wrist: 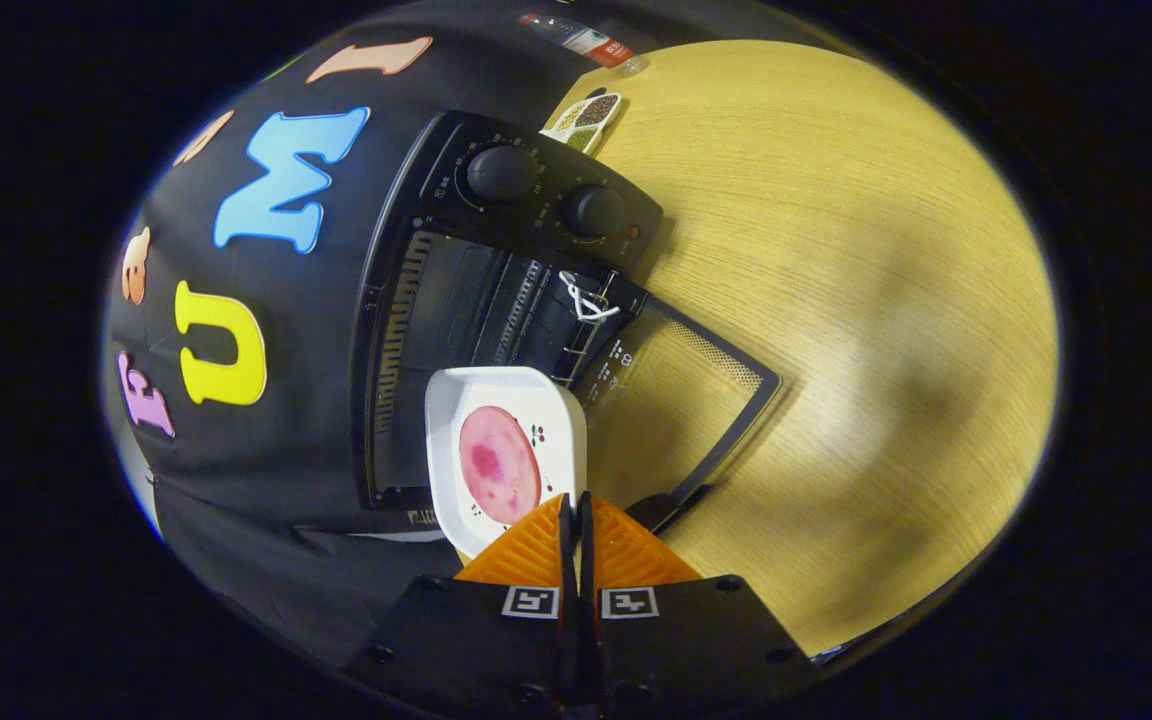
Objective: Open the toaster oven, put the food inside, and close the toaster oven door.
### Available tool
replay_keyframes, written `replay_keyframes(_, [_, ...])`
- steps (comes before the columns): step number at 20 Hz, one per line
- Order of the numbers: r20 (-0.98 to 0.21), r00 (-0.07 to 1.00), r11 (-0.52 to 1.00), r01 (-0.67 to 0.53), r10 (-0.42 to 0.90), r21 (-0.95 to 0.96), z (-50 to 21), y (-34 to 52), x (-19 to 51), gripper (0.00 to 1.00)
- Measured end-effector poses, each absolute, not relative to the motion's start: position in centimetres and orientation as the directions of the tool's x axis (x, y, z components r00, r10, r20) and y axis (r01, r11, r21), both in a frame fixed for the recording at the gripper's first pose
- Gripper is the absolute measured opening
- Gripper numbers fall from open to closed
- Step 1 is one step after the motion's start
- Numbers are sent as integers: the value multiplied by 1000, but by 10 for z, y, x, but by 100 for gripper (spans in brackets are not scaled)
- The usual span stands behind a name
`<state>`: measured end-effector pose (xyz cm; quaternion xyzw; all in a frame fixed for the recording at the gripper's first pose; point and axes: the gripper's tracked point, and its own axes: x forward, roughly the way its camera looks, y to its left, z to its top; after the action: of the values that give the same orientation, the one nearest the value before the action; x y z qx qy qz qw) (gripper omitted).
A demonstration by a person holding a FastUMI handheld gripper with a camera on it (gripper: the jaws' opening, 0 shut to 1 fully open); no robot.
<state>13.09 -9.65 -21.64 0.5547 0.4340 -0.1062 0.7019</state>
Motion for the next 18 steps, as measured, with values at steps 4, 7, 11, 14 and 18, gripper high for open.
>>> replay_keyframes(4, [-721, 632, 269, 670, 283, 692, -218, -85, 138, 2])
replay_keyframes(7, [-713, 659, 217, 679, 241, 701, -226, -73, 145, 2])
replay_keyframes(11, [-709, 673, 139, 697, 209, 703, -227, -65, 155, 2])
replay_keyframes(14, [-710, 686, 106, 703, 161, 703, -229, -66, 163, 2])
replay_keyframes(18, [-715, 686, 75, 712, 133, 698, -237, -69, 181, 2])
